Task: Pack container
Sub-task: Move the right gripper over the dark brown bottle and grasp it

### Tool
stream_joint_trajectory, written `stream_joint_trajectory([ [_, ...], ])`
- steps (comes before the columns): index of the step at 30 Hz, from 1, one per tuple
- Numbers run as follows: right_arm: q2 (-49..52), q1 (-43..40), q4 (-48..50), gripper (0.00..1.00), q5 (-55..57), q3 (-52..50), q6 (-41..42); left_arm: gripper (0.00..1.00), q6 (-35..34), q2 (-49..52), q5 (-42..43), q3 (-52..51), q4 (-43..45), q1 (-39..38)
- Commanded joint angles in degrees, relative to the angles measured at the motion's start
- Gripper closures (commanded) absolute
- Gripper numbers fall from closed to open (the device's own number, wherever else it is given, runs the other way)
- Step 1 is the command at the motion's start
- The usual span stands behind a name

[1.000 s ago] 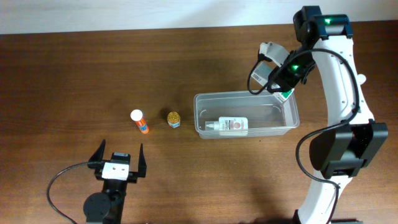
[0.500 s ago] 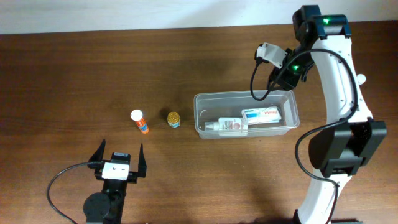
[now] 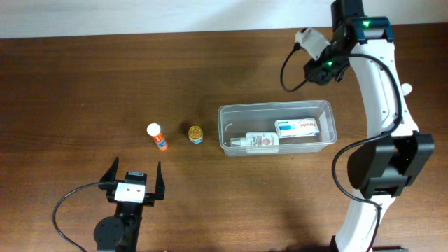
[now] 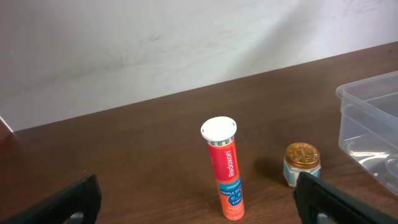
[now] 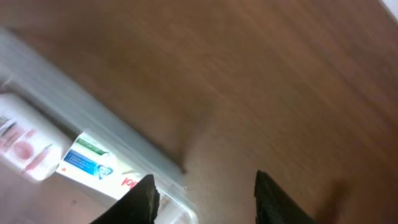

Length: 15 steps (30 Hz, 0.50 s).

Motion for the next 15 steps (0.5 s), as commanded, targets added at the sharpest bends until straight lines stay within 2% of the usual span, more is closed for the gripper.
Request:
stream_joint_trajectory([
  [1, 0.52, -3.43, 1.7, 0.56, 5.16, 0.09, 12.52, 0.01, 0.9, -0.28, -0.24, -0.13, -0.37, 0.35],
  [5, 0.52, -7.96, 2.69, 0.52, 5.16, 0.09, 17.22, 0.01, 0.9, -0.28, -0.24, -0.13, -0.37, 0.35],
  [10, 0.52, -14.01, 2.67, 0.43, 5.16, 0.09, 23.8, 0.01, 0.9, -0.28, -0.24, -0.13, -0.37, 0.35],
  [15, 0.63, -18.8, 2.84, 0.39, 4.72, 0.07, 28.0, 0.01, 0.9, -0.28, -0.24, -0.13, -0.37, 0.35],
])
